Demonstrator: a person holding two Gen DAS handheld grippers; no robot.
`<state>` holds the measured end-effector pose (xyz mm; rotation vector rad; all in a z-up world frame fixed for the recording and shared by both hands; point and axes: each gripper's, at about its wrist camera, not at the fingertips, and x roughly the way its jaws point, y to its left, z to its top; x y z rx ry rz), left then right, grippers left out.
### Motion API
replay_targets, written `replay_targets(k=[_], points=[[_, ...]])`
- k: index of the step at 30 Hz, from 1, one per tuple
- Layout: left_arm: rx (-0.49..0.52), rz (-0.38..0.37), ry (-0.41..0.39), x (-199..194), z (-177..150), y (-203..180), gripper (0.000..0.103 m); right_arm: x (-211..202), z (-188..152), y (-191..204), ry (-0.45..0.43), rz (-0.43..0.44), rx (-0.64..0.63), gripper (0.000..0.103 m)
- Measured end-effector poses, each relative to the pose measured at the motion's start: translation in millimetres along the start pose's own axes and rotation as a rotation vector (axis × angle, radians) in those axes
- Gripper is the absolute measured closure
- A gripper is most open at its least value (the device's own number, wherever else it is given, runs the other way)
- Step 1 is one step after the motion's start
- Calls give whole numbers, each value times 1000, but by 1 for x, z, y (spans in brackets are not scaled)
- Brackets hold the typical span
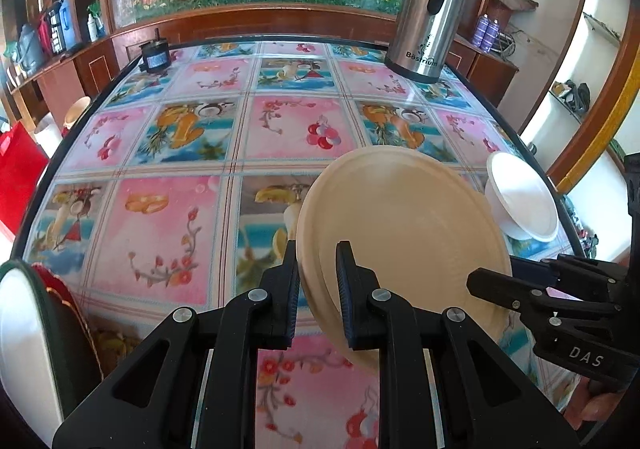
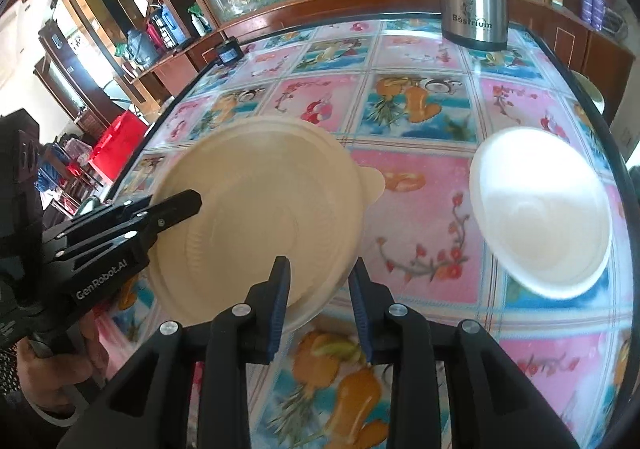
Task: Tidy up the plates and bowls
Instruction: 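Carry the beige bowl with the left tool over the green basin stack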
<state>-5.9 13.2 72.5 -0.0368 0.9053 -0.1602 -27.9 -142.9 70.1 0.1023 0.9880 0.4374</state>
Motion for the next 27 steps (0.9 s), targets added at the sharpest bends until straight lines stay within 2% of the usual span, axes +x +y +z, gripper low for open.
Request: replay_targets(k=[12,27], points=[[6,13,-37,-23,-12,7,86,-10,-12,23,-7,-13,-25,70],[15,-8,-30,-29,-24,3,86,-20,-22,25,-16,-26,-10,69]])
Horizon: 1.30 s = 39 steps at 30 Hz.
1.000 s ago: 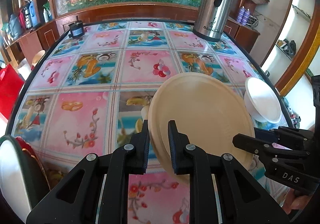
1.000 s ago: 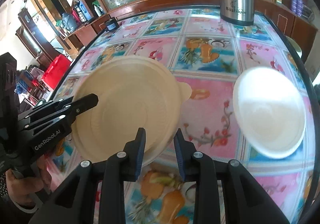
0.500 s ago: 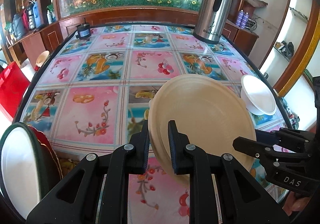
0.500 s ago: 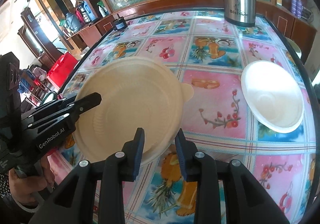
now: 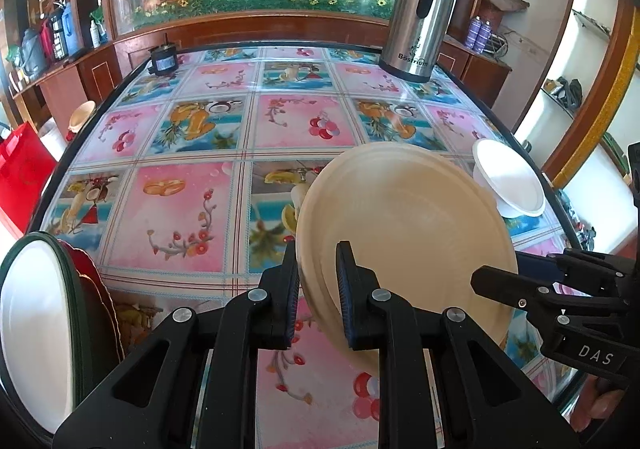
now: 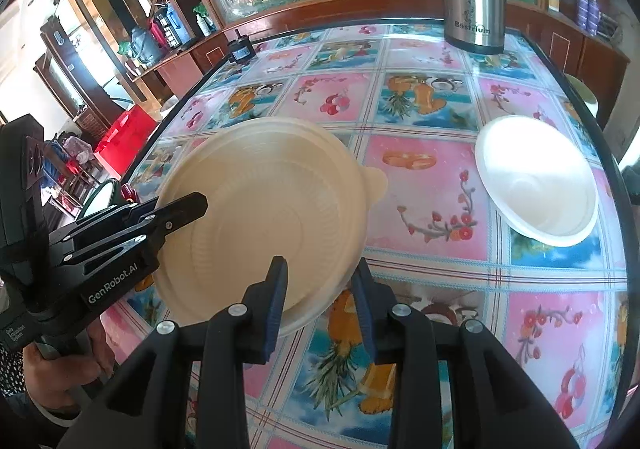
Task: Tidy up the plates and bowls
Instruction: 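Carry the beige bowl with the left tool over the green basin stack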
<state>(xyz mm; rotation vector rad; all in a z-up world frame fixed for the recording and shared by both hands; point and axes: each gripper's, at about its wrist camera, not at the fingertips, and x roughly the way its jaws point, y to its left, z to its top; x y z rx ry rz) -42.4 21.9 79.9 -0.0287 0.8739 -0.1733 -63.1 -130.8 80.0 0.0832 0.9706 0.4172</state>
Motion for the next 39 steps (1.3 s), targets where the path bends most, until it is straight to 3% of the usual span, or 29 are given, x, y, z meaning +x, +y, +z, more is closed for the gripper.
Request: replay_targets(k=[19,28,39], points=[[-40,54,-76,-43,-6,38,86,-14,10,53,-45,37,-98,67],[-117,104,-112,-75,-12,90,86,-6,24,102,-51,95,-182,65],[-216,221,-151,-116,-30,162,86,32,39,183,-6,198,-314,63]])
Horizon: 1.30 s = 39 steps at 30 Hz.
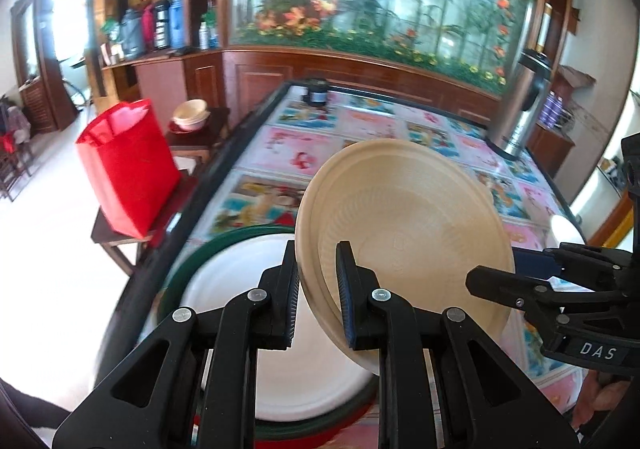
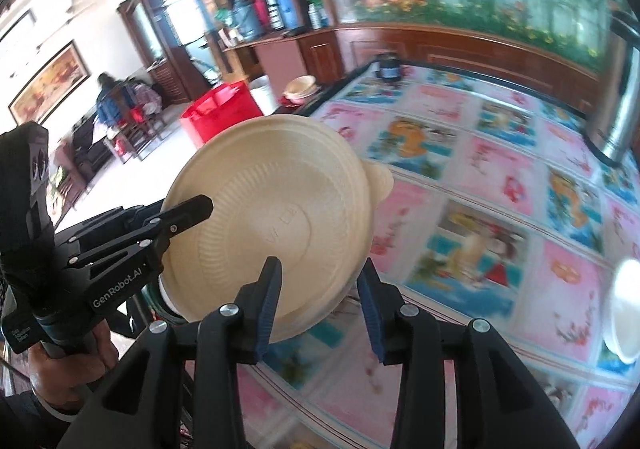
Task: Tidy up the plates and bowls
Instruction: 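Carry the beige bowl with the left tool over the green basin stack, then lower the beige bowl into the stack and open the left tool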
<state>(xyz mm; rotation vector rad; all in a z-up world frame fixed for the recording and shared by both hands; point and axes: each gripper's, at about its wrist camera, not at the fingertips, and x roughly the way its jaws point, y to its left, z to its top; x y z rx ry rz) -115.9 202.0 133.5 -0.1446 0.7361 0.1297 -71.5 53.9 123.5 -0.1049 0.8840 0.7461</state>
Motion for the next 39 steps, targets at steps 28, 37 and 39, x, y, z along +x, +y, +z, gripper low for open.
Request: replay_targets(k=[28,37,39], points=[[-82,126,81,30,-44,64,84,45,-9,32,91,133,22,63],[-49,186,29,20,-38,57,56,28,-16,18,53,126,71,54],[-46,205,-11,14,-35,58,39,25,-16,16,46,121,73,51]])
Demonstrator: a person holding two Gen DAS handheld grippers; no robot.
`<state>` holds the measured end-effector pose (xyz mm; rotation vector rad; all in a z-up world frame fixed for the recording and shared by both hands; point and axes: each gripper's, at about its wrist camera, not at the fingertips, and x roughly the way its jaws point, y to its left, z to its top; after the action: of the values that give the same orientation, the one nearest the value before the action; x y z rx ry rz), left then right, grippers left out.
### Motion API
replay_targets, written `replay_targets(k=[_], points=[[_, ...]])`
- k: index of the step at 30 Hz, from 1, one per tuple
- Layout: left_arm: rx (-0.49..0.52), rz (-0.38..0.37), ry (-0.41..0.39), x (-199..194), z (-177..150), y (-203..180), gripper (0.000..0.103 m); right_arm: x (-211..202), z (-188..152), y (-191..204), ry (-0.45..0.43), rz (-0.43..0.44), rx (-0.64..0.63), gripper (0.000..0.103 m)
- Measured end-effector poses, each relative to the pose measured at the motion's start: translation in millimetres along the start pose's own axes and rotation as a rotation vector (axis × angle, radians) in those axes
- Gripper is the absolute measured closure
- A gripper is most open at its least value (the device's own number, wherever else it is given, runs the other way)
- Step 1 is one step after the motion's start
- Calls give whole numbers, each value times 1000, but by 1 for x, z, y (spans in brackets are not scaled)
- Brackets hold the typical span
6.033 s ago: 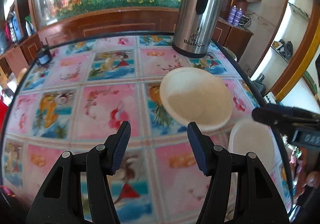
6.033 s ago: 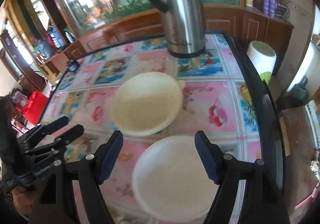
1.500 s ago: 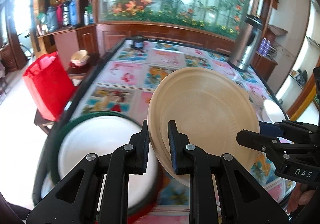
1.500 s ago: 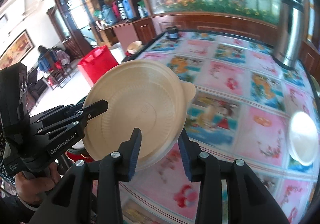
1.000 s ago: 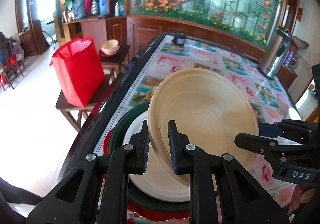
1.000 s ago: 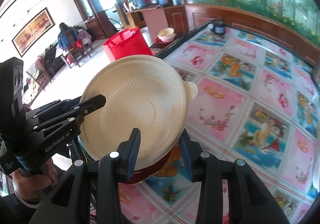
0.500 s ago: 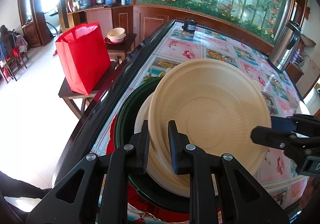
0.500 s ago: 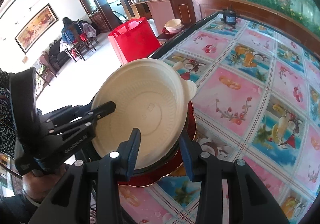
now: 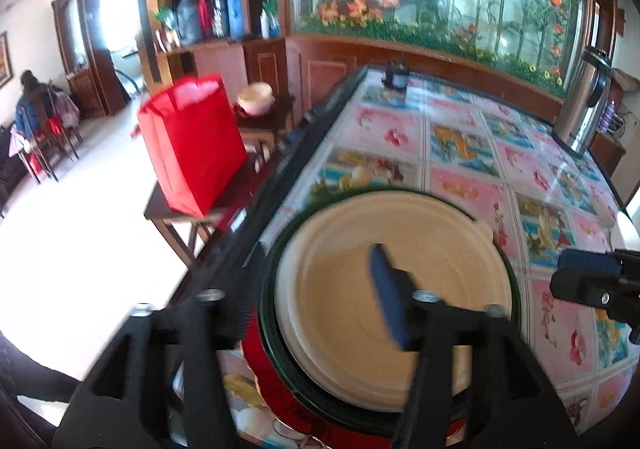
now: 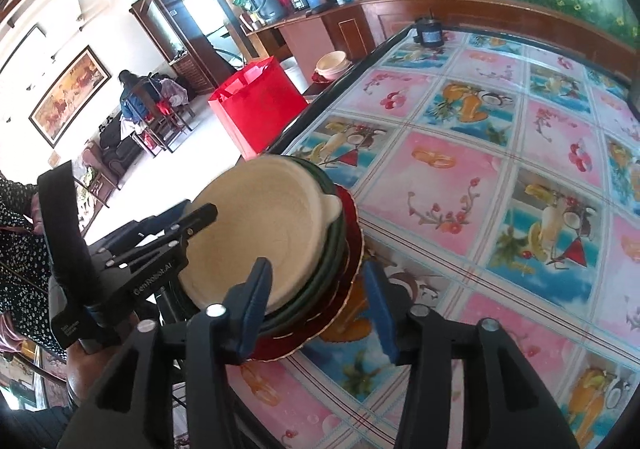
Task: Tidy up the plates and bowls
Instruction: 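Lower the beige bowl into the stack and open the left tool, then move the left tool to the small white bowl on the table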
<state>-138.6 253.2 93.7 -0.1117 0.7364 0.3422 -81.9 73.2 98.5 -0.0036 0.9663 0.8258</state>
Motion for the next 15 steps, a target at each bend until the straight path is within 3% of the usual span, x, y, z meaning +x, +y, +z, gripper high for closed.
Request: replay_targets(k=[9,15], points=[[-7,-11,-56,-14,12,-6,38,-6,-3,-14,-7,-7,24,49],[36,-93,-75,-22,17,-43,38,-17,-10,-28,-23,-26,55,44]])
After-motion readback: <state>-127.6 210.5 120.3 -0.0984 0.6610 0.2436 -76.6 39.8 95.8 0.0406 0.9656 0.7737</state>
